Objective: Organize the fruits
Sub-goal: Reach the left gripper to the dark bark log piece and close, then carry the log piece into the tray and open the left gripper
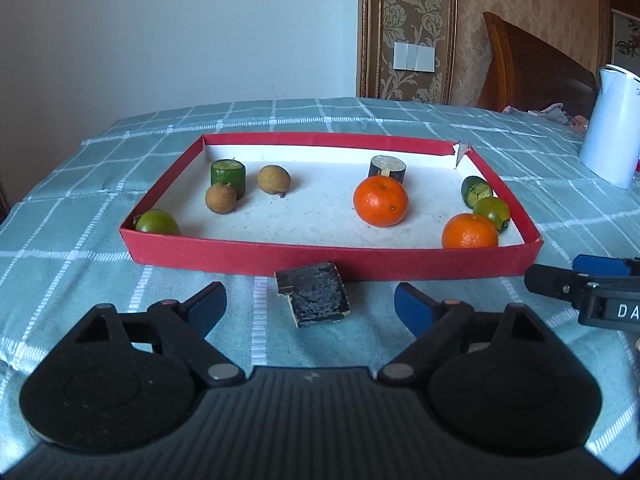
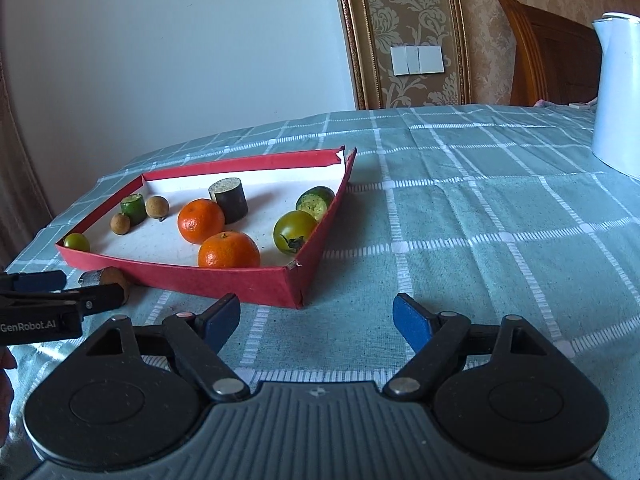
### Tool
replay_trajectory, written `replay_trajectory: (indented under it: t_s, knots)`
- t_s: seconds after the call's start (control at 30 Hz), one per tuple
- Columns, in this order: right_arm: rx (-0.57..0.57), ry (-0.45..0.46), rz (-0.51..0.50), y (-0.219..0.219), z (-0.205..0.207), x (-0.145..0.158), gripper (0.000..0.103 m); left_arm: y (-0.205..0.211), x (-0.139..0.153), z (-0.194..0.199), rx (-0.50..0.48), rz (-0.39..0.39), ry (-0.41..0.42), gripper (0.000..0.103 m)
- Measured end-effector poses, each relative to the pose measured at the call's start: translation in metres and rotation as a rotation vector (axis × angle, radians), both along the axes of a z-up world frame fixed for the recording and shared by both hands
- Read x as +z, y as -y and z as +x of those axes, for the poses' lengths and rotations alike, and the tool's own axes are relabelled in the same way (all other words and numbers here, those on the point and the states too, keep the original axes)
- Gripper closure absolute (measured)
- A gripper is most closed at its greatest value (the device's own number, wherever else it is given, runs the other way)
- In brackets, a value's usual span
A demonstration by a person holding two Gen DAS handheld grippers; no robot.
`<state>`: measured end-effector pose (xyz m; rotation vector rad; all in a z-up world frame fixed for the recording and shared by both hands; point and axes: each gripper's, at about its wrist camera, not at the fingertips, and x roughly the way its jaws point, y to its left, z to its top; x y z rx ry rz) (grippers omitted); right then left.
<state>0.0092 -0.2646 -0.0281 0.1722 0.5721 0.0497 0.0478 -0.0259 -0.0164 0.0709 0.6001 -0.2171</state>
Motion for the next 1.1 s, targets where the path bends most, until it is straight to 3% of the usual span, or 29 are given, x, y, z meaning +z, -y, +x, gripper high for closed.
replay_trajectory:
  t_s: [0.1, 0.17, 0.33, 0.4, 0.47, 0.5, 0.63, 0.7, 0.93, 1.1]
  knots:
    - [0.0, -0.002, -0.002, 0.0, 0.0, 0.0, 0.019, 0.002, -0.005, 0.004, 0.005, 0.01, -0.009, 0.02]
    - [0.001, -0.003, -0.002, 0.0, 0.001, 0.0, 0.019, 0.002, -0.009, 0.008, 0.002, 0.008, -0.032, 0.031]
    - [0.0, -0.005, -0.005, 0.0, 0.001, -0.001, 0.019, 0.001, -0.01, 0.009, 0.0, 0.007, -0.018, 0.039]
    - [0.0, -0.008, -0.005, 0.0, 0.001, -0.001, 0.019, 0.002, -0.01, 0.008, -0.003, 0.009, -0.01, 0.048]
    - [0.0, -0.009, -0.005, 0.0, 0.001, -0.001, 0.019, 0.002, -0.01, 0.007, -0.006, 0.011, 0.0, 0.065]
    - [0.0, -0.01, -0.005, 0.0, 0.001, -0.001, 0.019, 0.002, -0.009, 0.007, -0.01, 0.009, 0.0, 0.068]
    - [0.0, -0.012, -0.005, 0.0, 0.001, -0.001, 0.019, 0.002, -0.009, 0.006, -0.013, 0.001, -0.002, 0.07]
    - [0.0, -0.012, -0.006, 0.0, 0.002, -0.001, 0.019, 0.001, -0.009, 0.005, -0.025, 0.001, -0.002, 0.076]
    - [0.001, -0.016, -0.004, 0.001, 0.002, -0.002, 0.019, -0.005, 0.0, -0.011, -0.06, -0.007, 0.006, 0.076]
    - [0.001, -0.015, -0.004, 0.001, 0.001, -0.002, 0.019, -0.013, 0.023, -0.018, -0.072, -0.041, 0.065, 0.076]
